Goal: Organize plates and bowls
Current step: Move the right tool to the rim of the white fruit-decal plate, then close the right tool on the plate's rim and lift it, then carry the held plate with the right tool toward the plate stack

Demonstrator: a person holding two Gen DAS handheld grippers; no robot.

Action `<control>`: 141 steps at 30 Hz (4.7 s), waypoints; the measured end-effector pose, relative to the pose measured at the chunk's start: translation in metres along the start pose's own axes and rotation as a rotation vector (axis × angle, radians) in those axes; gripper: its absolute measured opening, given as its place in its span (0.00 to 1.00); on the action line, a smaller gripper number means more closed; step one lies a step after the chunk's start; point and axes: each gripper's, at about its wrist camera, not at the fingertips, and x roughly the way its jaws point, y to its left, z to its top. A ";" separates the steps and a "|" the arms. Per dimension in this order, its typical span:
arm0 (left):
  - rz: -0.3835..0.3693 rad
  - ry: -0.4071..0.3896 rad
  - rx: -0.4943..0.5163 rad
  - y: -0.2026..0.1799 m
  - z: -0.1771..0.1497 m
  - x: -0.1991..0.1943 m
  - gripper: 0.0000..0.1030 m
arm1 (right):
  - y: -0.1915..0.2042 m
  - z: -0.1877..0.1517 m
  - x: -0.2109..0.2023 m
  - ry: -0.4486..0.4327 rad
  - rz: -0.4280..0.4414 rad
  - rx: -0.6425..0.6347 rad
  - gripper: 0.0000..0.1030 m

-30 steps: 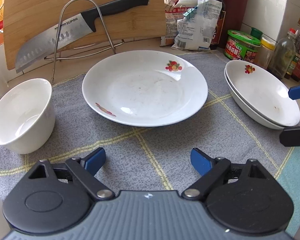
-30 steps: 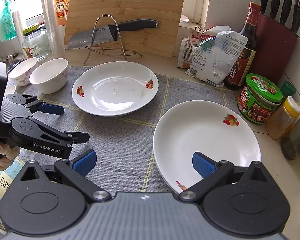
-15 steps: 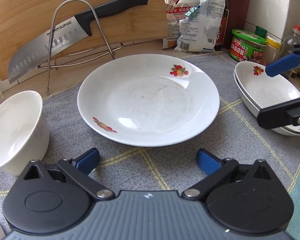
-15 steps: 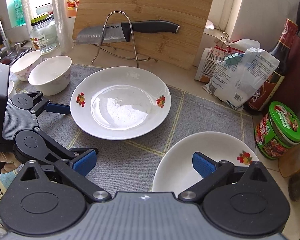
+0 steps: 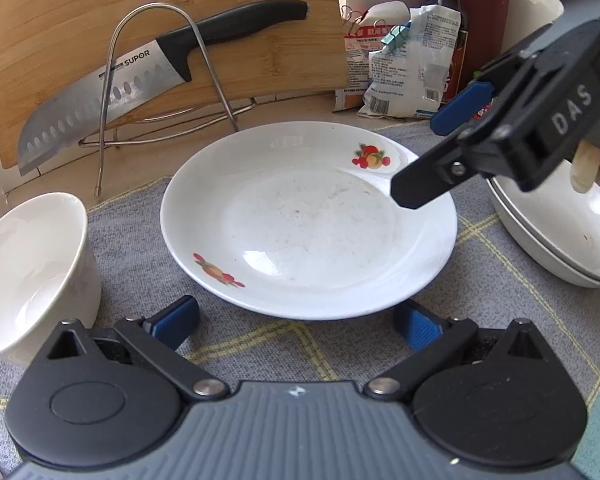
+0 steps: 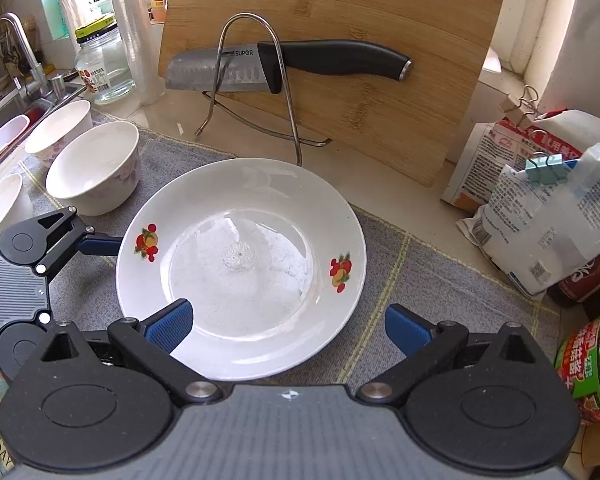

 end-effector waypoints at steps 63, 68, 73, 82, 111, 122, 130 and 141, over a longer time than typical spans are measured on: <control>-0.045 -0.052 0.069 -0.002 -0.003 -0.001 0.98 | -0.061 0.063 0.074 0.173 0.442 0.136 1.00; -0.053 -0.053 0.064 -0.002 -0.002 0.001 0.98 | -0.059 0.065 0.076 0.174 0.434 0.126 1.00; -0.051 -0.057 0.057 -0.003 -0.003 0.002 0.98 | -0.057 0.067 0.078 0.174 0.419 0.107 1.00; -0.053 -0.058 0.057 -0.004 -0.004 0.001 0.98 | -0.056 0.074 0.081 0.162 0.409 0.096 1.00; -0.060 -0.034 0.100 -0.006 -0.002 -0.016 0.98 | -0.039 0.059 0.054 0.156 0.395 0.089 1.00; -0.086 -0.030 0.131 -0.015 -0.010 -0.055 0.98 | -0.019 0.042 0.015 0.123 0.375 0.094 1.00; -0.104 -0.015 0.162 -0.026 -0.015 -0.078 0.98 | -0.002 0.023 -0.011 0.102 0.366 0.100 1.00; -0.144 -0.014 0.212 -0.039 -0.020 -0.098 0.98 | 0.009 -0.006 -0.043 0.066 0.337 0.151 1.00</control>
